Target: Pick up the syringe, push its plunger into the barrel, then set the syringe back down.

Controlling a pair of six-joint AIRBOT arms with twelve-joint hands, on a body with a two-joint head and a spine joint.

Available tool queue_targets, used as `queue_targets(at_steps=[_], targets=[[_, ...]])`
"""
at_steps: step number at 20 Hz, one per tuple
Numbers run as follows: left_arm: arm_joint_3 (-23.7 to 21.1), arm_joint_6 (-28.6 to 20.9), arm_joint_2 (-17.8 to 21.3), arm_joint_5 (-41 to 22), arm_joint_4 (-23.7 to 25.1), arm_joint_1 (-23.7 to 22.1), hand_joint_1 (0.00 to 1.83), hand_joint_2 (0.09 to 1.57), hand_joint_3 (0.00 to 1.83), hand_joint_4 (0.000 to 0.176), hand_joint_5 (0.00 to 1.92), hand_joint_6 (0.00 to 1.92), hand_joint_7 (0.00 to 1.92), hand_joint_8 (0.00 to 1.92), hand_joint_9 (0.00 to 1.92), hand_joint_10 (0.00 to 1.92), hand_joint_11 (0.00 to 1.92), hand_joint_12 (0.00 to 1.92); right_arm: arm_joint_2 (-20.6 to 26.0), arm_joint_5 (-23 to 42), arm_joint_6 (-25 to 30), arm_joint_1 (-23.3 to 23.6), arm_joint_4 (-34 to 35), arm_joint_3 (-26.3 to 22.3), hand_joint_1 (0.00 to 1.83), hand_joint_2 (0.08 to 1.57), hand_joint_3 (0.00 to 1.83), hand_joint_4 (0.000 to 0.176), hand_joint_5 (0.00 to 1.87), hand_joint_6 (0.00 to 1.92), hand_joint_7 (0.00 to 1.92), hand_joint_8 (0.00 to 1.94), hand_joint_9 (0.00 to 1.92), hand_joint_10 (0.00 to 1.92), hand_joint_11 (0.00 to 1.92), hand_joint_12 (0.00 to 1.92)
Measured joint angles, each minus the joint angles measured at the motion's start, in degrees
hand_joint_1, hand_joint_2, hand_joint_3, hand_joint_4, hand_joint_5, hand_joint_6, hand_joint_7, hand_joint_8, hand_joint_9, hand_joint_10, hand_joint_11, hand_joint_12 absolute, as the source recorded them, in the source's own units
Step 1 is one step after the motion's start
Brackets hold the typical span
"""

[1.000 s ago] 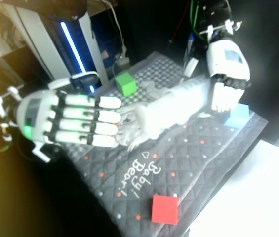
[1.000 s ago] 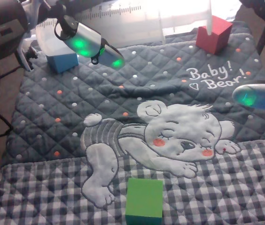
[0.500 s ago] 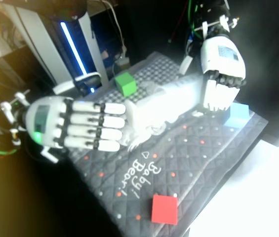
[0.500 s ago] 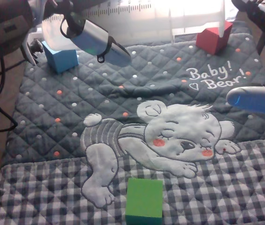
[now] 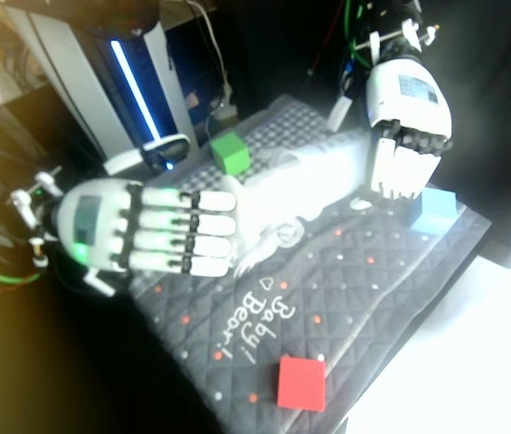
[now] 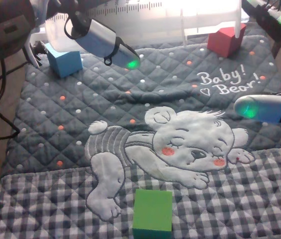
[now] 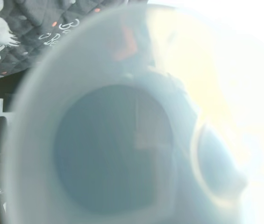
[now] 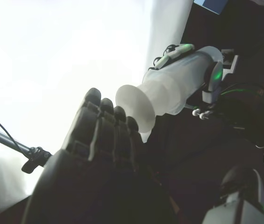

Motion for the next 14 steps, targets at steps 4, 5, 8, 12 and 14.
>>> queue_targets(at_steps=[4,5,8,12,14], targets=[[0.0,0.0,0.1,0.2,-0.1,-0.1,1.42,1.18,0.01,0.000,1.18,1.92,1.35,1.92,1.39,1.92,1.05,1.92,-0.4,-0.3,0.2,0.8,-0.2,0.1,0.28,0.79,0.00,0.000,0.05,0.01,0.05,0.00,0.06,0.00,0.11,0.01],[0.0,0.0,0.1,0.5,-0.2,-0.2,1.48,1.16,0.00,0.000,1.12,1.92,1.39,1.92,1.44,1.92,1.22,1.92,-0.8,-0.9,0.2,1.6,-0.3,0.3,0.27,0.80,0.00,0.000,0.05,0.01,0.05,0.00,0.07,0.00,0.12,0.01],[0.0,0.0,0.3,0.9,0.0,-0.5,1.43,1.18,0.01,0.000,1.14,1.92,1.30,1.92,1.40,1.92,1.18,1.92,-1.2,-1.3,0.2,2.2,-0.7,0.7,0.23,0.78,0.00,0.000,0.06,0.01,0.07,0.01,0.07,0.01,0.11,0.01],[0.0,0.2,0.3,1.3,0.3,-0.7,1.52,1.15,0.00,0.000,1.21,1.92,1.51,1.92,1.63,1.92,1.63,1.92,-1.5,-1.6,0.3,2.4,-0.9,0.8,0.28,0.77,0.00,0.000,0.07,0.01,0.07,0.00,0.06,0.00,0.09,0.00],[0.0,0.2,0.3,1.3,0.7,-0.8,1.50,1.15,0.00,0.000,1.22,1.92,1.50,1.92,1.57,1.92,1.46,1.92,-1.6,-1.7,0.3,2.4,-1.0,0.8,0.28,0.75,0.00,0.000,0.08,0.01,0.08,0.01,0.07,0.01,0.11,0.01]])
